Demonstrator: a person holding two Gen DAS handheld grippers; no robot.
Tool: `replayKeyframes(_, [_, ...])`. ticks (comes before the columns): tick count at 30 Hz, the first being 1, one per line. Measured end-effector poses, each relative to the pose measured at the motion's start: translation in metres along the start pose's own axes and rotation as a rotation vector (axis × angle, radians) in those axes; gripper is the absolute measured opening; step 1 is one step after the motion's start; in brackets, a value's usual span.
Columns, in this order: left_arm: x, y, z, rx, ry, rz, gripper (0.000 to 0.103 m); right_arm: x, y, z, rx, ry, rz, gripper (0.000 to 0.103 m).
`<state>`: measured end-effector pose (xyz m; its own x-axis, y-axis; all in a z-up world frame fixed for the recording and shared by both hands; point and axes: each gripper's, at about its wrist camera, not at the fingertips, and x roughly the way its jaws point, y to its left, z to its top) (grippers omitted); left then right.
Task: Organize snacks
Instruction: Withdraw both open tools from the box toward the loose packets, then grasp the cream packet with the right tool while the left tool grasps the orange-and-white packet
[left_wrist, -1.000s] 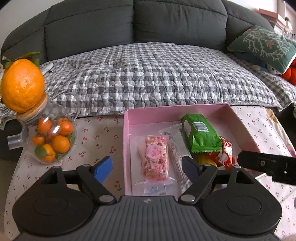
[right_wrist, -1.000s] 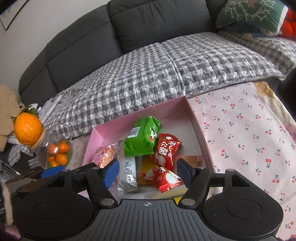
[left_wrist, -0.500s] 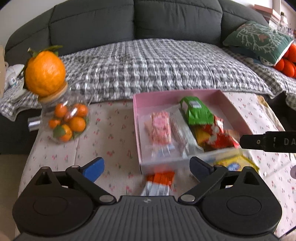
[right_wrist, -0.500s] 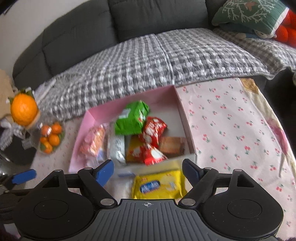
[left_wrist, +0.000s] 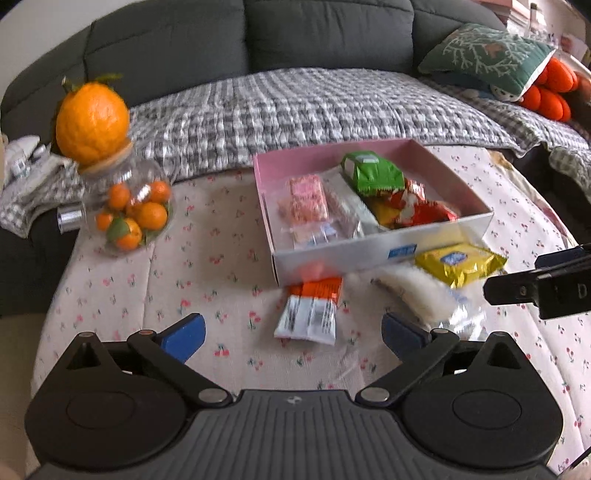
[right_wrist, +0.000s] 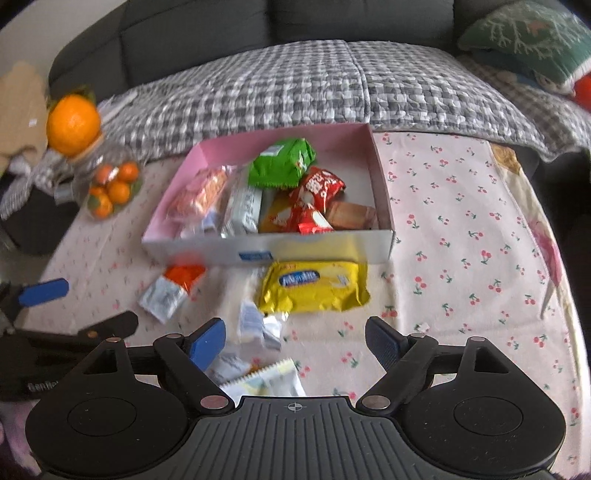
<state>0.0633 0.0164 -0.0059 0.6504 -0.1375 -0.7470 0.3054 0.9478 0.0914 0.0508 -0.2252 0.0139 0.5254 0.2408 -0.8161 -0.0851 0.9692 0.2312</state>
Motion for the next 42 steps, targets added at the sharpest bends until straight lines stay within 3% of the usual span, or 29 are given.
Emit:
replayKeyframes(7, [0.002,-0.003,-0.016,-0.004,0.026,-0.035,0.102,-0.01,-0.004,-0.017,-0.022,-0.002,0.01,0.086])
replayKeyframes(17, [0.002,-0.013,-0.034,0.042,-0.029,-0.084,0.102,0.0,-0.009,-0.043,-0.08,0.023,-0.001,0.087])
replayKeyframes(29, [0.008,-0.011,-0.045,0.057,-0.027,-0.118,0.102,0.003,0.0,-0.064,-0.241,0.056,0.102,0.087])
replayKeyframes(36, [0.01,-0.012,-0.044,0.06,-0.029,-0.123,0.102,0.012,0.008,-0.074,-0.312,0.092,0.08,0.087])
replayKeyframes(42, [0.011,-0.019,-0.043,0.099,-0.028,-0.14,0.102,0.016,0.002,-0.069,-0.298,0.09,0.065,0.079])
